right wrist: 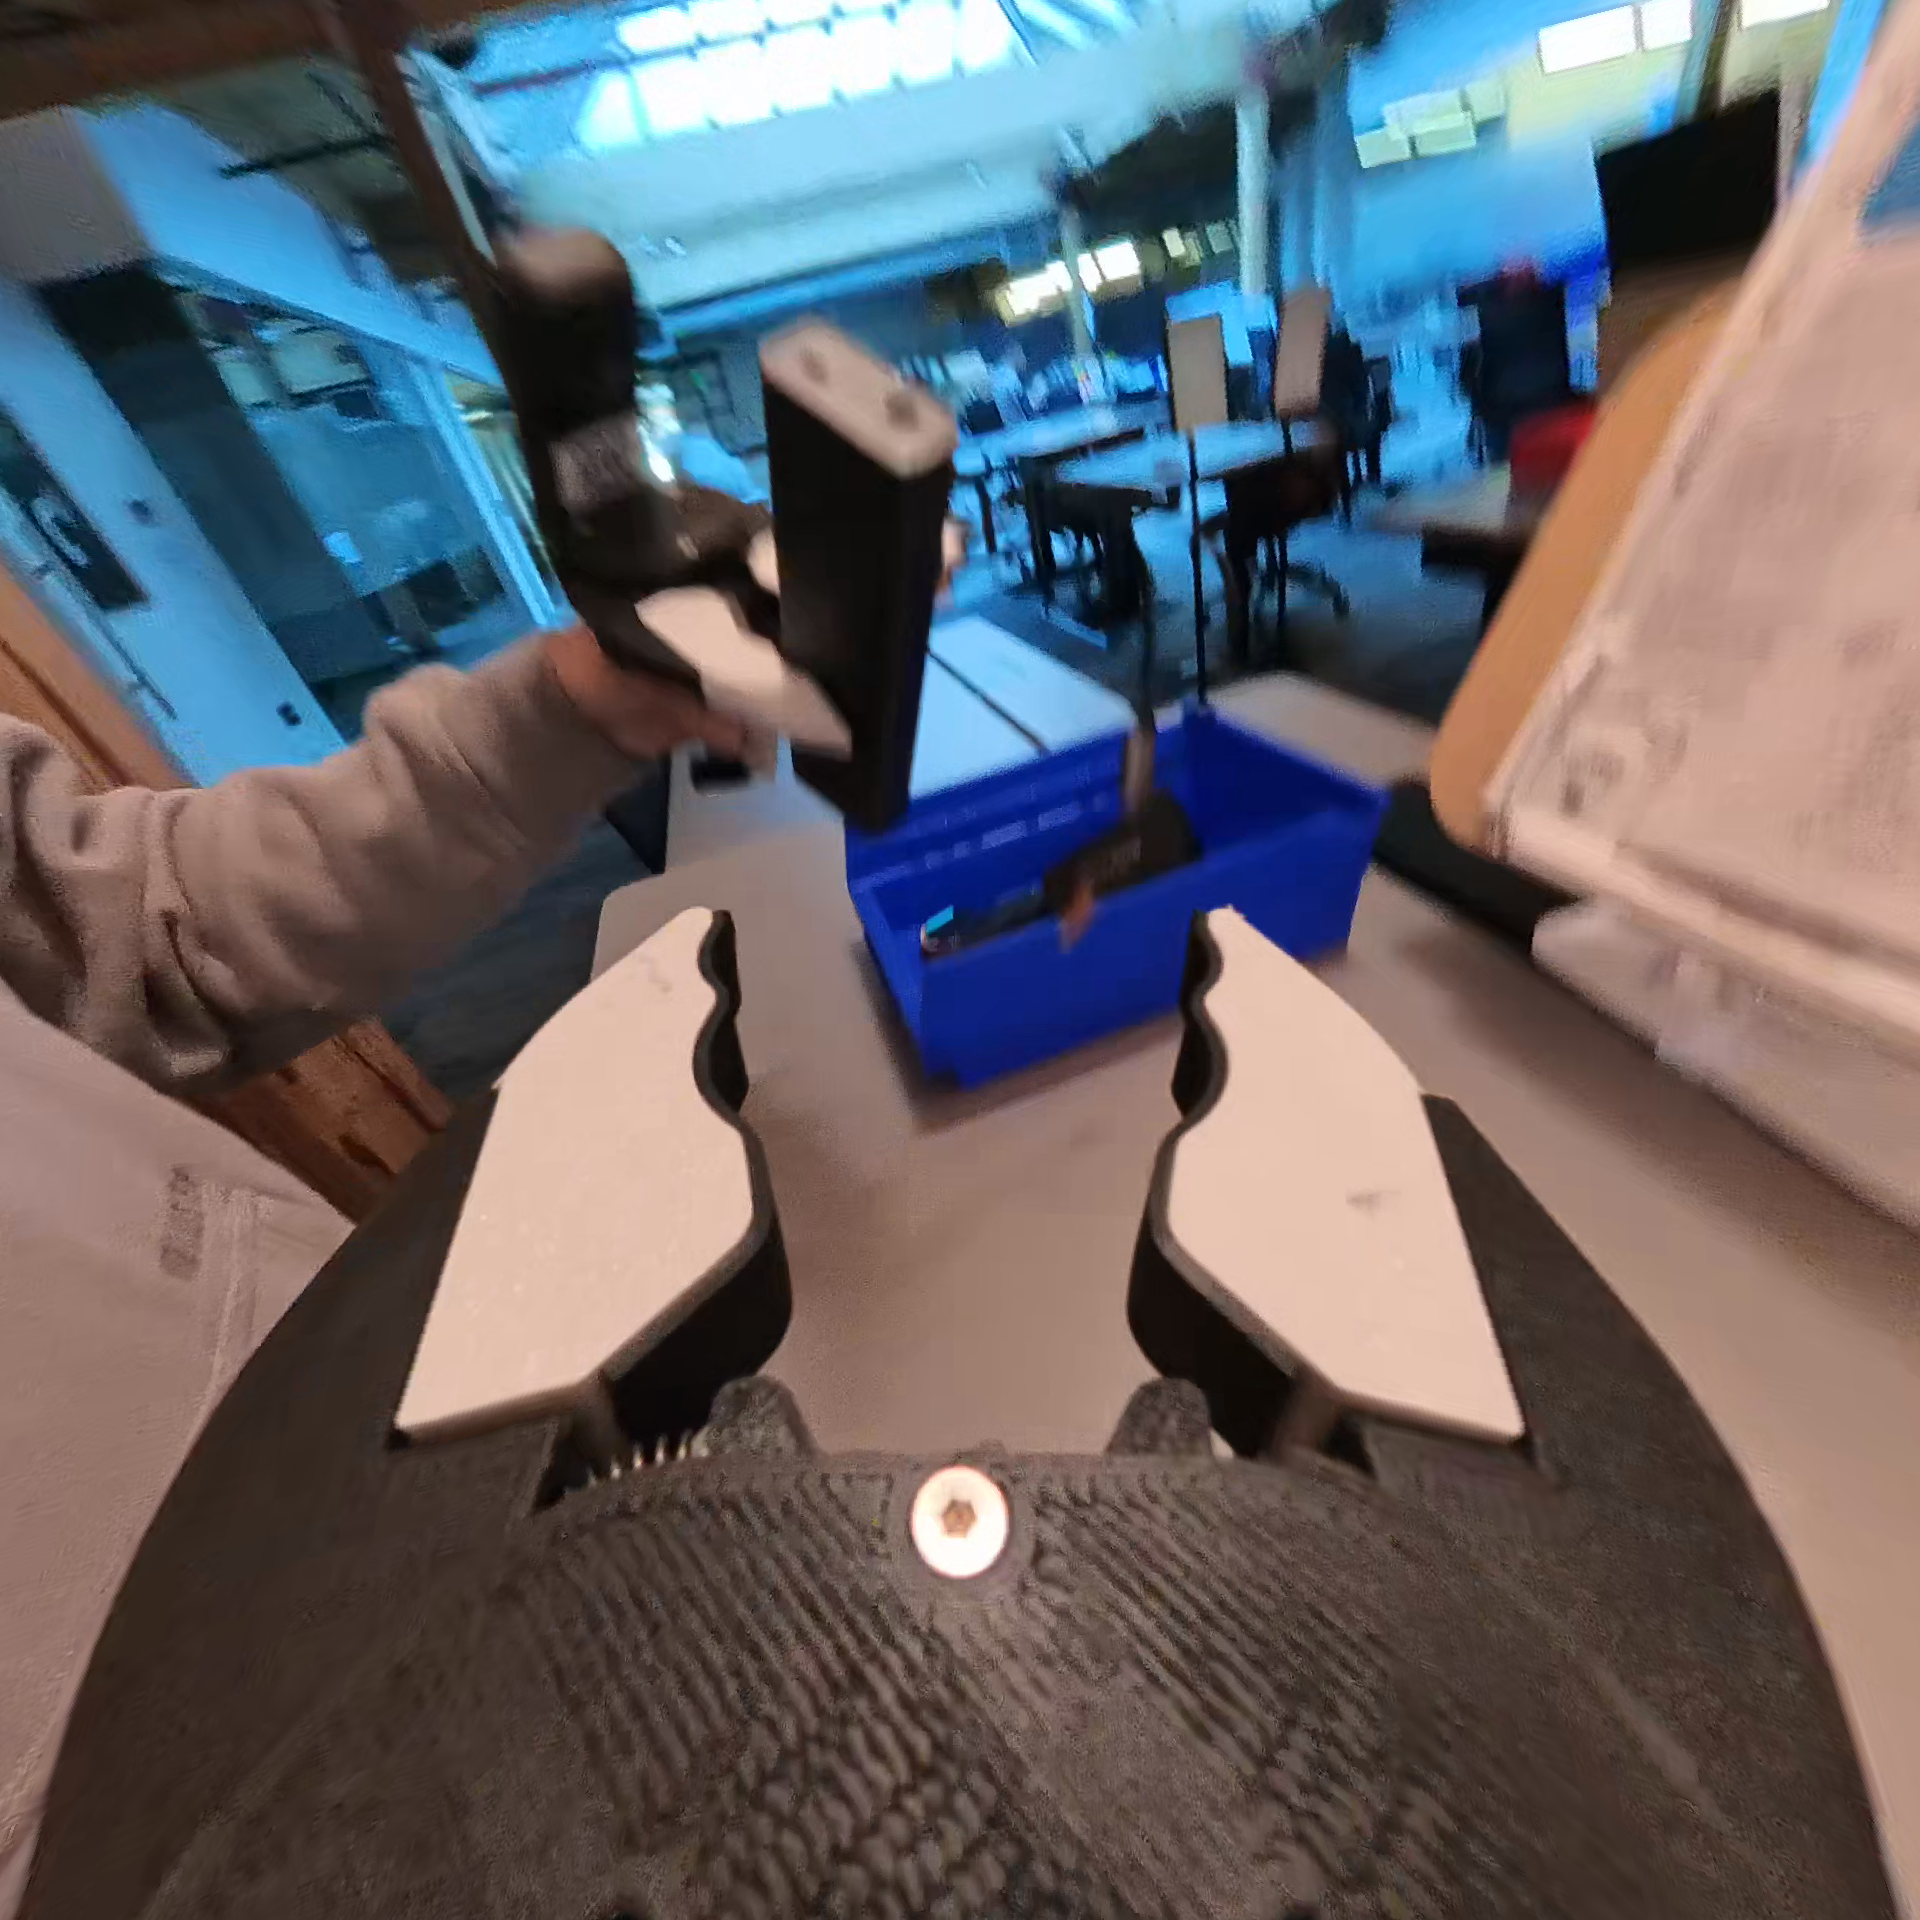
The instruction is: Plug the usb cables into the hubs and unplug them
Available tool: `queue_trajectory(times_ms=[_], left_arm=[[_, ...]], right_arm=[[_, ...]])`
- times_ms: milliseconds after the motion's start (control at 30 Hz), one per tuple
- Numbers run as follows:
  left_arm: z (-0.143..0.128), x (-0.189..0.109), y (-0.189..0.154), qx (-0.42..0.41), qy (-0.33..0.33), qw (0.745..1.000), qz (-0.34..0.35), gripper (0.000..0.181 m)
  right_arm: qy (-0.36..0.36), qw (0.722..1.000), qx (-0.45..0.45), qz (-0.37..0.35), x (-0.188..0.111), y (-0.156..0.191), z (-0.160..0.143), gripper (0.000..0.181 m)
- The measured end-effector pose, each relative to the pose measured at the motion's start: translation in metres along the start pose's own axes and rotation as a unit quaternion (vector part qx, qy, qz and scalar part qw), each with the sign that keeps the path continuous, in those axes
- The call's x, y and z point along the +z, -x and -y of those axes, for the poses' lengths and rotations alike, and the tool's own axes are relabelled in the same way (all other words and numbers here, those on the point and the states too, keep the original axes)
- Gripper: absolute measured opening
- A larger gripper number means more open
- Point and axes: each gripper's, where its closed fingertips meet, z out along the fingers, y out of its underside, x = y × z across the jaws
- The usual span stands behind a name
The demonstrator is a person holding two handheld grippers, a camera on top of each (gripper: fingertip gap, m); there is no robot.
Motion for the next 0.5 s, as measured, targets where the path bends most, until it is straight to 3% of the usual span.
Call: queue_trajectory(times_ms=[100, 233, 267, 367, 500], left_arm=[[0.003, 0.036, -0.047, -0.018, -0.051, 0.991, -0.124, 0.028], [-0.007, 0.08, -0.082, -0.027, -0.078, 0.976, -0.2, 0.027], [-0.007, 0.088, -0.088, -0.029, -0.085, 0.973, -0.212, 0.027], [-0.006, 0.104, -0.1, -0.023, -0.108, 0.965, -0.238, 0.027], [0.004, 0.115, -0.089, -0.025, -0.148, 0.969, -0.196, 0.029]], right_arm=[[-0.015, 0.995, -0.084, 0.047, 0.011, 0.013, 0.029, 0.079], [0.013, 0.987, -0.113, 0.116, 0.019, 0.034, 0.028, 0.066], [0.042, 0.985, -0.113, 0.121, 0.02, 0.033, 0.018, 0.064], [0.138, 0.974, -0.108, 0.142, 0.016, 0.033, -0.016, 0.029], [0.129, 0.978, -0.12, 0.109, 0.01, 0.027, -0.012, 0.028]])
